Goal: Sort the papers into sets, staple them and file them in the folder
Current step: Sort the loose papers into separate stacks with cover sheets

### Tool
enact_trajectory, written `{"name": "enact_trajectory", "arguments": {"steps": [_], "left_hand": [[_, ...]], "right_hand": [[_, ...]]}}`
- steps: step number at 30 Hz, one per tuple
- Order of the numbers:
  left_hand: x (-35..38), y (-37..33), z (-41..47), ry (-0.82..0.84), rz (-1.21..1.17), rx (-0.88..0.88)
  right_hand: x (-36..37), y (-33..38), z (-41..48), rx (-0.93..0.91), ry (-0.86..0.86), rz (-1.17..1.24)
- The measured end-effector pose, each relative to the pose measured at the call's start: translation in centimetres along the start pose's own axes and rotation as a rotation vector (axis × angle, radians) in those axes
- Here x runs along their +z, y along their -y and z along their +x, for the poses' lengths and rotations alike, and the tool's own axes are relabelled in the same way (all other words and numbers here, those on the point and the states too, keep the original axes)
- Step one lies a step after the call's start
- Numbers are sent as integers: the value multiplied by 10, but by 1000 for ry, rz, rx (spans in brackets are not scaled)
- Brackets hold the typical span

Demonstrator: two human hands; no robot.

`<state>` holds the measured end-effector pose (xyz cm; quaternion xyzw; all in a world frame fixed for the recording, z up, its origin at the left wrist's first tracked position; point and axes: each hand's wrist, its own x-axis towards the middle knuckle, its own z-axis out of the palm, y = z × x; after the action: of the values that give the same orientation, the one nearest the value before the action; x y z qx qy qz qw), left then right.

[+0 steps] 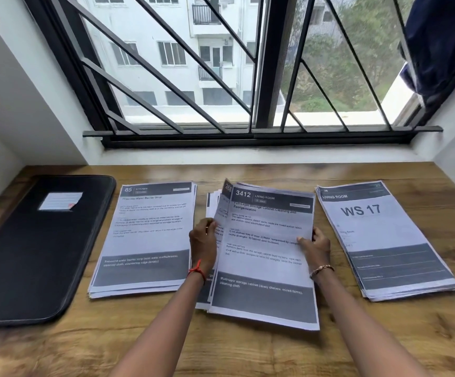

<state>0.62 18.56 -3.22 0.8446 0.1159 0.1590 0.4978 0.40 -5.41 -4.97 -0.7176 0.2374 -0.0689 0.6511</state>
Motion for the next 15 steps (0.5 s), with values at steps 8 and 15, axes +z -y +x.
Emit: {"name": "enact_trajectory", "arguments": {"steps": [8, 15], "left_hand": [[7, -6, -9, 427, -342, -83], [-1, -13, -8, 464, -504, -103]], "right_hand": [[3, 1, -4, 8, 49, -9], [7, 12, -7, -1, 9, -70]]}}
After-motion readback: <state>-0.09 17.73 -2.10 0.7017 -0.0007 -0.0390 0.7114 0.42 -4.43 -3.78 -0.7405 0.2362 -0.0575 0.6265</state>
